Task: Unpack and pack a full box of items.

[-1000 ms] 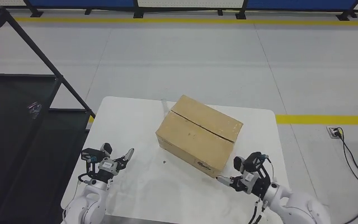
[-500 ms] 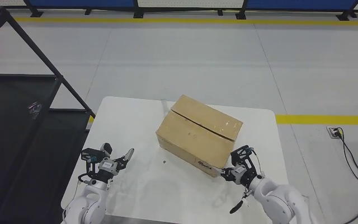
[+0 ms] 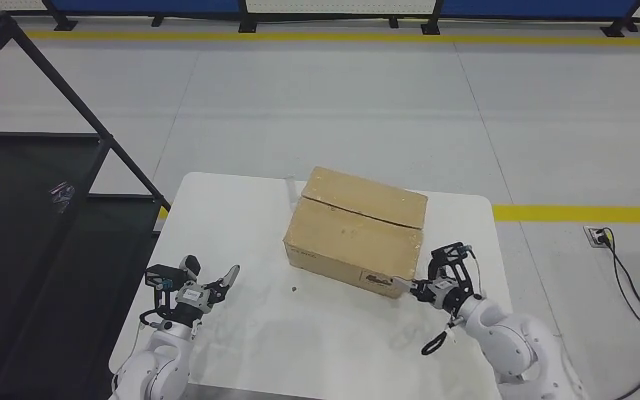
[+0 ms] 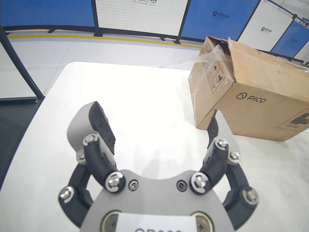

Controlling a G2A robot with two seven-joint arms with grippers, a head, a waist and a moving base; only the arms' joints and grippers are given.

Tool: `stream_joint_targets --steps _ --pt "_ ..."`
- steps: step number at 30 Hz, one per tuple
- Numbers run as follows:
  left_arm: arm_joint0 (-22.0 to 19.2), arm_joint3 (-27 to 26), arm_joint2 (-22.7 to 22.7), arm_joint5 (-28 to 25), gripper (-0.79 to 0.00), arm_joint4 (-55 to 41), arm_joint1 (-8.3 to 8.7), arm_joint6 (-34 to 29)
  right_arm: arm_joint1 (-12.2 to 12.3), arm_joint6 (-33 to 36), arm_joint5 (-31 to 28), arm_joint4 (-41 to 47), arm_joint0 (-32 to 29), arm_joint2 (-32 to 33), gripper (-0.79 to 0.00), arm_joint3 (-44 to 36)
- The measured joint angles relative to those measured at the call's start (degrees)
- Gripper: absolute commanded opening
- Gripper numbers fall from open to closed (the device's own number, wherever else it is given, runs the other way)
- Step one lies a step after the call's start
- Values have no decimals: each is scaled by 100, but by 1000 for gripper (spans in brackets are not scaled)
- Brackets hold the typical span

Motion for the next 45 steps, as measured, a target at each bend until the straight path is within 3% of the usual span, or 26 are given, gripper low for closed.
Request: stream_joint_targets --steps 6,12,20,26,35,42,45 --pt "0 0 0 0 0 0 0 0 10 -165 -25 473 79 149 0 130" --pt "0 0 0 0 0 0 0 0 18 -200 -338 1714 287 435 0 361" --pt "0 0 0 0 0 0 0 0 30 841 -727 3772 1206 430 0 1438" --pt "0 0 0 0 0 0 0 0 33 1336 -1037 4478 1680 268 0 2066" --pt "0 0 0 0 0 0 0 0 75 2175 -1507 5467 1934 145 0 2465" --pt "0 0 0 0 0 0 0 0 124 2393 -1553 5251 1973 -29 0 2484" --pt "0 0 0 0 0 0 0 0 131 2353 -1564 5200 1941 -118 -336 2439"
